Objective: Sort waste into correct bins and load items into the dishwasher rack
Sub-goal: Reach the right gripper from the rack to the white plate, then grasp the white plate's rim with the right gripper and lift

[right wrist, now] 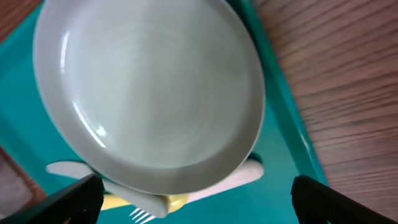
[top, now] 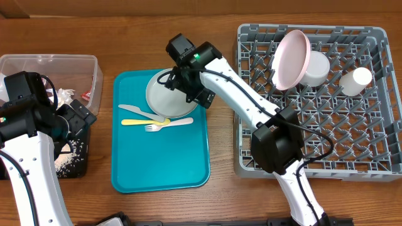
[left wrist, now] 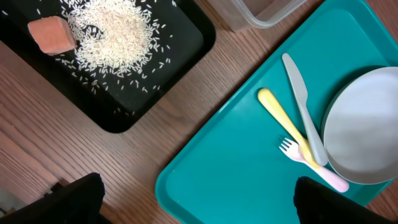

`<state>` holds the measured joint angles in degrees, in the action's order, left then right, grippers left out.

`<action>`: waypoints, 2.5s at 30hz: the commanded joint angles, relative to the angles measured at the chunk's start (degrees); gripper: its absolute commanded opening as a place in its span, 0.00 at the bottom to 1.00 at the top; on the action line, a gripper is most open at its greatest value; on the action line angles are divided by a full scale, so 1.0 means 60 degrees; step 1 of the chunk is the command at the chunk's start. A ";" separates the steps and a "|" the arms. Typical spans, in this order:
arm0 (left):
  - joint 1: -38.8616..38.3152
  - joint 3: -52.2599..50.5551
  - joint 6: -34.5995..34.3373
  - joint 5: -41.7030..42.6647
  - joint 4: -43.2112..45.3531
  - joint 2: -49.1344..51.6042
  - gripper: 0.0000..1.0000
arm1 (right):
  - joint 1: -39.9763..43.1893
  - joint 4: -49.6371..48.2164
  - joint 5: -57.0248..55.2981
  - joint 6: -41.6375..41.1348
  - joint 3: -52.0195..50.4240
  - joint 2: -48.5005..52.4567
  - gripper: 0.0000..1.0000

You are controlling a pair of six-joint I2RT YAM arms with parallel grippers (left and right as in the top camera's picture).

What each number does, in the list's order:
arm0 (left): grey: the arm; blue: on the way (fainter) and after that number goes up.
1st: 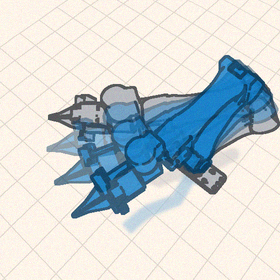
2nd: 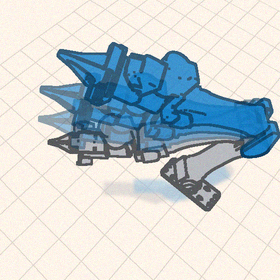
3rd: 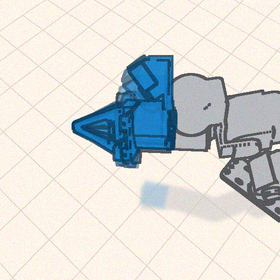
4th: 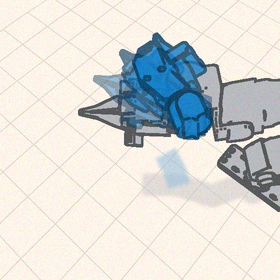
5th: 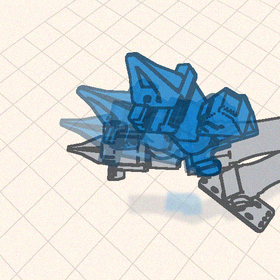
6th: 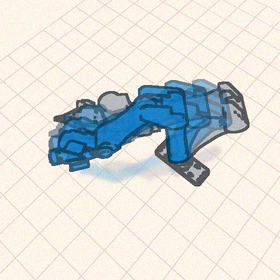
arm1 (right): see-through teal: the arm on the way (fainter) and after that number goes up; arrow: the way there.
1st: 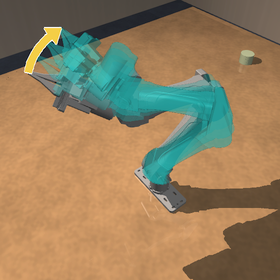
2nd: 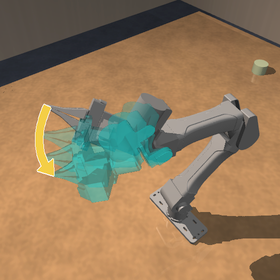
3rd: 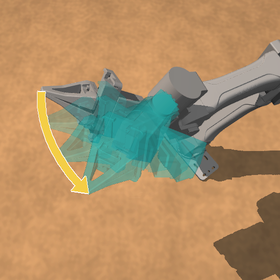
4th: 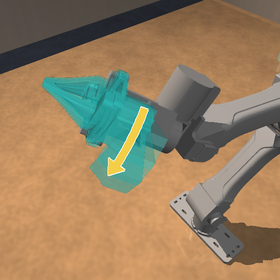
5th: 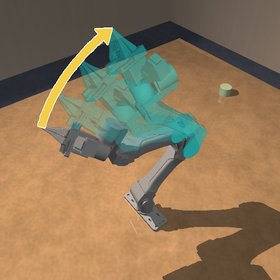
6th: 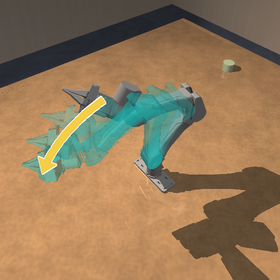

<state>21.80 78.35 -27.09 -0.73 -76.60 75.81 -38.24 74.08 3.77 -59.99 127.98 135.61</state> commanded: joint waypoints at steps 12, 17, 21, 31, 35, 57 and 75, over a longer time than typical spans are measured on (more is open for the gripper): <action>0.0058 -0.0047 -0.0135 -0.0127 0.0033 -0.0011 1.00 | -0.0076 -0.1883 0.0324 -0.0331 -0.1749 0.0193 0.89; 0.0058 -0.0047 -0.0135 -0.0127 0.0033 -0.0011 1.00 | -0.0076 -0.2193 0.0324 -0.0335 -0.2113 0.0193 0.88; 0.0058 -0.0047 -0.0135 -0.0127 0.0036 -0.0011 1.00 | -0.0076 -0.2237 0.0317 -0.0335 -0.2262 0.0208 0.85; 0.0058 -0.0047 -0.0135 -0.0127 0.0033 -0.0011 1.00 | -0.0102 -0.2295 0.0208 -0.0331 -0.2269 0.0262 0.50; 0.0058 -0.0047 -0.0135 -0.0127 0.0033 -0.0011 1.00 | -0.0127 -0.2284 0.0208 -0.0331 -0.2269 0.0266 0.35; 0.0058 -0.0047 -0.0135 -0.0127 0.0033 -0.0011 1.00 | 0.0098 -0.1687 -0.0393 -0.0069 -0.1734 0.0259 0.04; 0.0058 -0.0047 -0.0135 -0.0127 0.0033 -0.0011 1.00 | 0.1286 0.0146 -0.2535 0.1789 0.0758 -0.1530 0.04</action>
<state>21.80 78.35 -27.09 -0.73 -76.60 75.81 -30.96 73.49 -2.94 -50.74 130.17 134.10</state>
